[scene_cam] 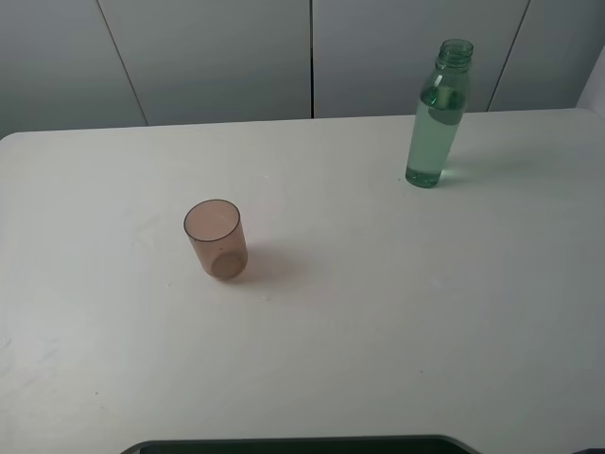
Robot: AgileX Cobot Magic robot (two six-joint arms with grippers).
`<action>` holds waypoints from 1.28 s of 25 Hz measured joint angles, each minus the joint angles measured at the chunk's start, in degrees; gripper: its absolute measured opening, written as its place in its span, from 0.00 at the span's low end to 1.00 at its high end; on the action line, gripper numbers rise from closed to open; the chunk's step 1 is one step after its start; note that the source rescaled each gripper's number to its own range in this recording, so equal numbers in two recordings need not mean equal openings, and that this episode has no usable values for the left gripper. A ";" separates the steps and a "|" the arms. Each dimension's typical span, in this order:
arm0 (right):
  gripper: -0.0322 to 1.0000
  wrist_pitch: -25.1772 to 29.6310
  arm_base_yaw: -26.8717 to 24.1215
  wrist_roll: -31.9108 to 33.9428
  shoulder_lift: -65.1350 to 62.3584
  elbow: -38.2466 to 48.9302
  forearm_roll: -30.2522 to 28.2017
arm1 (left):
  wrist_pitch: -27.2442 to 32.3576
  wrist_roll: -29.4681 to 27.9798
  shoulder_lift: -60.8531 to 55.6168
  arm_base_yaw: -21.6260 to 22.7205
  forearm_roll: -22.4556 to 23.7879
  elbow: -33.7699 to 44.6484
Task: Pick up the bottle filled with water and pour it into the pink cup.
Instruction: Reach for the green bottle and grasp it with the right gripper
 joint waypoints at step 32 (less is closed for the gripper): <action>1.00 0.00 0.00 0.00 0.00 0.00 0.00 | 0.00 0.12 0.00 0.00 0.00 0.00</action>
